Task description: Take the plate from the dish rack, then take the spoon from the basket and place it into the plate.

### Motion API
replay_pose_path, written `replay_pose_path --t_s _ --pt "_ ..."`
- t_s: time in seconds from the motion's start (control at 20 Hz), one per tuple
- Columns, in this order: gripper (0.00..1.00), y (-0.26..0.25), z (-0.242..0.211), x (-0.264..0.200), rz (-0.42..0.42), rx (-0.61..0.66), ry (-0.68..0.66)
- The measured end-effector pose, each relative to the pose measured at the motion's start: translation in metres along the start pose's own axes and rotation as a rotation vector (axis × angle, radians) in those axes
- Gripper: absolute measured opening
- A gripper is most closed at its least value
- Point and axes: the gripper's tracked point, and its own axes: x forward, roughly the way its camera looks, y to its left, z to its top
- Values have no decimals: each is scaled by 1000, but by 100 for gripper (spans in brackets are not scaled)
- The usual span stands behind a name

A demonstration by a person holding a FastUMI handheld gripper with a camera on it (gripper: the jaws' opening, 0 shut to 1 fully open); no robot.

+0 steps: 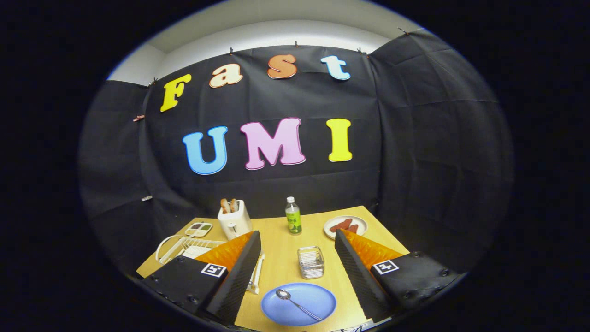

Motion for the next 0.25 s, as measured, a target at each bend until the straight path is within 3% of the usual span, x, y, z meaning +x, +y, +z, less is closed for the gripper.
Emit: replay_pose_path --t_s 0.25 --pt "99 -22 -4 -16 -87 -17 11"
